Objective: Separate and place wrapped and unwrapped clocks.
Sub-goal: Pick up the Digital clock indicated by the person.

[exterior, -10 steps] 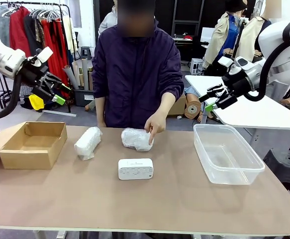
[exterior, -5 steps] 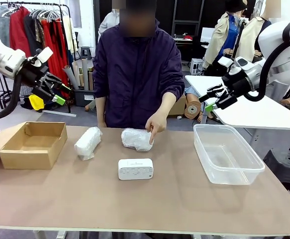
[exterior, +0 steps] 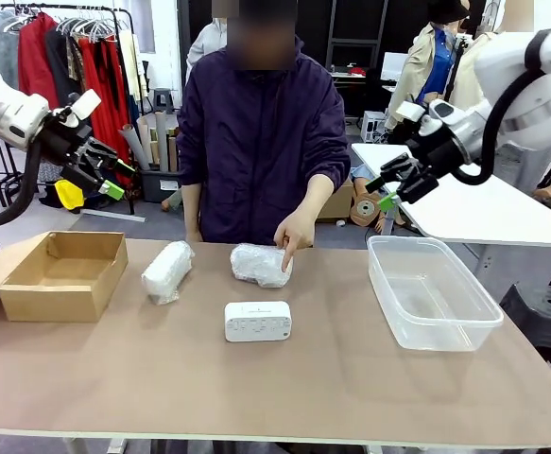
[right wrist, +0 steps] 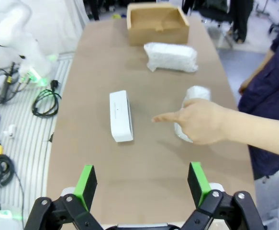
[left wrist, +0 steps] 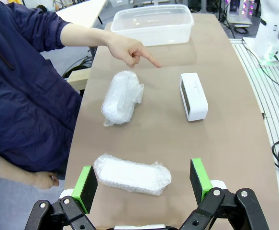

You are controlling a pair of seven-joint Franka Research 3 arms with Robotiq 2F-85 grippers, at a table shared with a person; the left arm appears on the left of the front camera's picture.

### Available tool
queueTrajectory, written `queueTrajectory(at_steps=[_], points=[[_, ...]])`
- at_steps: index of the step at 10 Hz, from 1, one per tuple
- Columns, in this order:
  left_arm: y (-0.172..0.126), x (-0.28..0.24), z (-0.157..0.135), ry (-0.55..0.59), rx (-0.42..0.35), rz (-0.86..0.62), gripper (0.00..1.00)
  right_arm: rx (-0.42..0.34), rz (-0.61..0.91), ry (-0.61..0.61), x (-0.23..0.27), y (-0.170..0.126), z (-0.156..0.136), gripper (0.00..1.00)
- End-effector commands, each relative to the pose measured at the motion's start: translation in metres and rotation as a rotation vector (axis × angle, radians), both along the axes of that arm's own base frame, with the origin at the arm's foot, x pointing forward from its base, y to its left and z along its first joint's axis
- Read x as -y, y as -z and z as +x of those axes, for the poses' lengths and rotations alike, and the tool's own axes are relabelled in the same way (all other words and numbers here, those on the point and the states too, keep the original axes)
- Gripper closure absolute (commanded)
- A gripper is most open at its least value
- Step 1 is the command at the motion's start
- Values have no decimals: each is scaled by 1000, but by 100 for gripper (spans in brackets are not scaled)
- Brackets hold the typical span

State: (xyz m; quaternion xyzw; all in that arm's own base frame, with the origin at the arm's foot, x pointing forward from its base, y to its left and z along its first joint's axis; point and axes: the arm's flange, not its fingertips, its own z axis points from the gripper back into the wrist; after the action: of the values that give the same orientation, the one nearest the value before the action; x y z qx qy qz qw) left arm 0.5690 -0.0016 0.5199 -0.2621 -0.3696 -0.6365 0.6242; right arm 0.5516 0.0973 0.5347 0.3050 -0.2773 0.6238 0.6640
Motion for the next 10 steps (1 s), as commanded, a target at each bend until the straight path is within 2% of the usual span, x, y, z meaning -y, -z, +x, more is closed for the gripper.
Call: queueTrajectory(at_steps=[1, 2, 4, 5, 6, 7, 10], points=[[-1, -1, 0, -3, 2, 0, 0, 2, -122, 44, -45, -17, -19, 0], [-1, -1, 0, -3, 2, 0, 0, 15, -167, 82, -74, -23, -26, 0], [-1, -1, 0, -3, 2, 0, 0, 43, -257, 38, -124, -32, -40, 0], [-1, -1, 0, -3, 2, 0, 0, 51, -307, 53, -147, -30, -49, 0], [-1, -1, 0, -3, 2, 0, 0, 32, -346, 54, -162, -30, -54, 0], [-1, -1, 0, -3, 2, 0, 0, 38, -426, 68, -184, -20, -61, 0], [-1, -1, 0, -3, 2, 0, 0, 56, -527, 30, -217, 17, -69, 0]])
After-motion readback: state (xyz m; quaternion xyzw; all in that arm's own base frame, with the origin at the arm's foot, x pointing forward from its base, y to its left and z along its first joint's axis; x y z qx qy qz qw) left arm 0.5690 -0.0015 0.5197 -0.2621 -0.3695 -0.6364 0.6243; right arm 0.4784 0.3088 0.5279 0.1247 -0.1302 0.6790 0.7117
